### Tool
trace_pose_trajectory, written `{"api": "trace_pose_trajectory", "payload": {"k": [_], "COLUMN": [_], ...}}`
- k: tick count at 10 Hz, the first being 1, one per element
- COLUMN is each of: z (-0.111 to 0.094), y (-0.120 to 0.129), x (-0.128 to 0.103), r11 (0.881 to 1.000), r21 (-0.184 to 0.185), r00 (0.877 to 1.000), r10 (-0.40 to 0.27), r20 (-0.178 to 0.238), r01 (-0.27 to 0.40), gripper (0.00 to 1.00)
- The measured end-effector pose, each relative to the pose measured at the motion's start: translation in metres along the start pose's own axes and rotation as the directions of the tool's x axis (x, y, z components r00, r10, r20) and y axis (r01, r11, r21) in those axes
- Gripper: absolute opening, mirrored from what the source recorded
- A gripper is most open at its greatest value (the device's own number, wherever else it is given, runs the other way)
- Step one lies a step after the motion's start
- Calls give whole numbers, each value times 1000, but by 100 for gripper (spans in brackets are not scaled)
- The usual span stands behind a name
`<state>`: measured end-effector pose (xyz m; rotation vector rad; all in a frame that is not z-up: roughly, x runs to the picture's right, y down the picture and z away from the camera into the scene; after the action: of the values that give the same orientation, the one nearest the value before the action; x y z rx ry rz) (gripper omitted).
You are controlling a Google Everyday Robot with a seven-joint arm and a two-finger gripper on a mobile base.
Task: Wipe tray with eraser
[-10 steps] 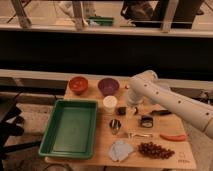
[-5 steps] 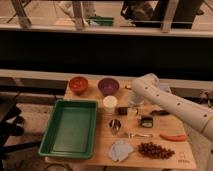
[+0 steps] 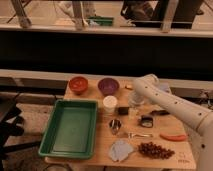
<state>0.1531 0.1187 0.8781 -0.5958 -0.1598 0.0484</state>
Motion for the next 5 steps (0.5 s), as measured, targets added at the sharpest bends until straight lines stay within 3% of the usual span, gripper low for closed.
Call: {"api": "trace_pose_trajectory", "payload": {"k": [5], "z": [23], "y": [-4], "x": [2], "r11": [998], "r21": [-57], "r00": [999], "r10": [-14], "r20": [-30], "r01": [12], "gripper": [80]}}
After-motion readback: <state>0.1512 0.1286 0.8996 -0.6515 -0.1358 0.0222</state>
